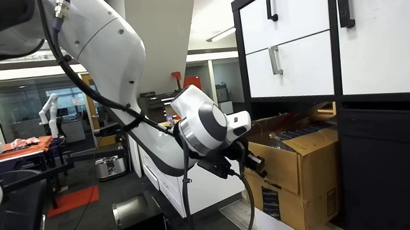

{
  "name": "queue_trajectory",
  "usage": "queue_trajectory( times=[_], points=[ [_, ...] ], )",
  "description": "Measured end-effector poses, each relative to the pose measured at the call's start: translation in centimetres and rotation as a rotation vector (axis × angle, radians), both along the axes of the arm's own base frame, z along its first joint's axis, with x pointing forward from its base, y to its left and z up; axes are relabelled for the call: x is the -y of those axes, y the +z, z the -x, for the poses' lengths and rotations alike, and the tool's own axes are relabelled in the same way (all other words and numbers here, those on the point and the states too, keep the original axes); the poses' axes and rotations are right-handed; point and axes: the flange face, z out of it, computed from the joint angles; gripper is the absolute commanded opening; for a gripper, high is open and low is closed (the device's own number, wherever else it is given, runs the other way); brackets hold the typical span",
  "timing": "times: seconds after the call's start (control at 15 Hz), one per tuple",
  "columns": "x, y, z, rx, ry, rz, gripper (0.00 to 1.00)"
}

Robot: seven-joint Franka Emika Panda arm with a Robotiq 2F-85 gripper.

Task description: Push the box into the cabinet space

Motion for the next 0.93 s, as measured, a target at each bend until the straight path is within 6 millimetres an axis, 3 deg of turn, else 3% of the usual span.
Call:
queue_trajectory(
  times=[0.47, 0.8, 0.87, 0.93],
  points=[
    [-4.0, -0.6, -5.1, 0.055, 0.052, 0.013, 0.02],
    [-5.4, -1.0, -7.8, 0.089, 0.065, 0.039, 0.01],
    [-5.5, -1.1, -8.3, 0.095, 0.066, 0.046, 0.04],
    [-5.5, -1.2, -8.7, 0.100, 0.066, 0.053, 0.26]
  ],
)
